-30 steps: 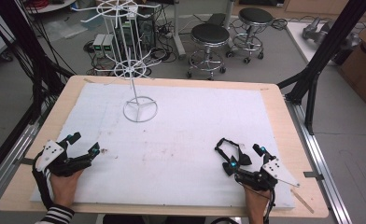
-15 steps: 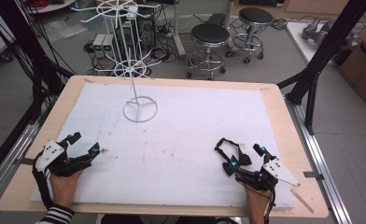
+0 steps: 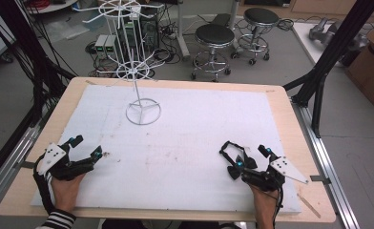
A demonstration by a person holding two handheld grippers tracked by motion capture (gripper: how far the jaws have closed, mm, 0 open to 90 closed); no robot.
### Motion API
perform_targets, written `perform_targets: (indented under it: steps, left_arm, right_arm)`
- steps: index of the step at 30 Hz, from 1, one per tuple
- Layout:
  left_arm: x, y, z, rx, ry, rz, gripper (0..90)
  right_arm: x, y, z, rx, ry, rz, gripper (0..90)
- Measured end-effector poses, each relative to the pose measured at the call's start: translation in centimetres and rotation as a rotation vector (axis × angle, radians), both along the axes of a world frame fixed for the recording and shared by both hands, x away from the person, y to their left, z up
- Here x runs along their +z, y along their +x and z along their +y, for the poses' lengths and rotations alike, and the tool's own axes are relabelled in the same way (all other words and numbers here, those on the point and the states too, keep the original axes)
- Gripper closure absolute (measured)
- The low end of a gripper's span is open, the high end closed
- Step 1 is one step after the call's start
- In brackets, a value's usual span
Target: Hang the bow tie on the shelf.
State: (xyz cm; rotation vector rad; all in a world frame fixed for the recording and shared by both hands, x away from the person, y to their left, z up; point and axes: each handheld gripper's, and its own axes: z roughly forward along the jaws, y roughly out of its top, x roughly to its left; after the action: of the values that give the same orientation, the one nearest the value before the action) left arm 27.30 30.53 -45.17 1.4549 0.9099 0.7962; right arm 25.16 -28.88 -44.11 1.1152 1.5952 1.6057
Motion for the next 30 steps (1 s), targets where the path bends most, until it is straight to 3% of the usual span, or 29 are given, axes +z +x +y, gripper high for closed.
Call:
perform_targets:
  steps: [7, 14, 15, 16, 17, 26, 29, 30]
  left_arm:
    - [0.0, 0.0, 0.0, 0.000, -0.001, 0.000, 14.5]
    - [0.0, 0.0, 0.0, -0.001, -0.003, -0.005, 14.5]
    - [0.0, 0.0, 0.0, -0.001, -0.003, -0.005, 14.5]
    - [0.0, 0.0, 0.0, -0.001, -0.002, -0.004, 14.5]
    - [0.0, 0.0, 0.0, 0.000, -0.005, -0.005, 14.5]
    - [0.0, 0.0, 0.0, 0.001, -0.003, -0.002, 14.5]
    - [0.0, 0.0, 0.0, 0.001, -0.005, -0.001, 14.5]
    - [0.0, 0.0, 0.0, 0.001, -0.005, -0.001, 14.5]
  right_arm:
    - [1.5, 0.6, -0.4, -0.010, -0.035, 0.050, 5.0]
    - [2.5, 1.4, -0.6, 0.009, -0.147, 0.122, 6.9]
    - [2.9, 1.7, -0.8, 0.029, -0.175, 0.150, 15.8]
    - [2.9, 1.7, -0.8, 0.029, -0.175, 0.150, 15.8]
    - [3.2, 1.9, -0.9, 0.055, -0.208, 0.157, 18.2]
    - [4.3, 3.3, -0.9, 0.088, -0.318, 0.239, 18.1]
    - [4.4, 3.6, -0.8, 0.093, -0.325, 0.257, 17.4]
    - [4.4, 4.0, -0.9, 0.087, -0.349, 0.300, 16.1]
